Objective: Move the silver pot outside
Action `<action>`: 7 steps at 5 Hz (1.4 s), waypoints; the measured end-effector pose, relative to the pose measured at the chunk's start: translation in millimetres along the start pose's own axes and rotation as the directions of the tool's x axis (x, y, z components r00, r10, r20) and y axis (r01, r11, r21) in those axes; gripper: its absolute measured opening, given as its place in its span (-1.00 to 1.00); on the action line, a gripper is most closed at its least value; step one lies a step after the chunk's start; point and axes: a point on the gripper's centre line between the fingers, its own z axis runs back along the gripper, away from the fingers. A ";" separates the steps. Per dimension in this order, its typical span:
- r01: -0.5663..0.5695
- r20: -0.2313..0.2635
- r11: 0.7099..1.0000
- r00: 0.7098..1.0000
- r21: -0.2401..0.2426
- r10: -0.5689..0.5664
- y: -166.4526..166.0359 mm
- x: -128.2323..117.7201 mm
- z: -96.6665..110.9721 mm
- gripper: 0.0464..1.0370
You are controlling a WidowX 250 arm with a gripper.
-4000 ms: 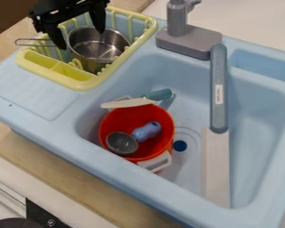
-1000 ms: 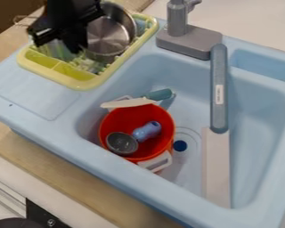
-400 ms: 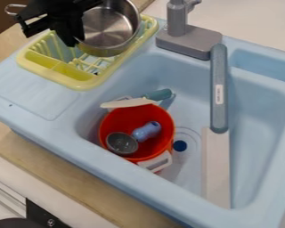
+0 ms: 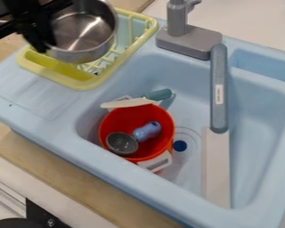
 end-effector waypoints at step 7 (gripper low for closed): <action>0.065 -0.114 0.997 0.992 0.049 -0.059 51.5 -29.1 -11.4 -0.94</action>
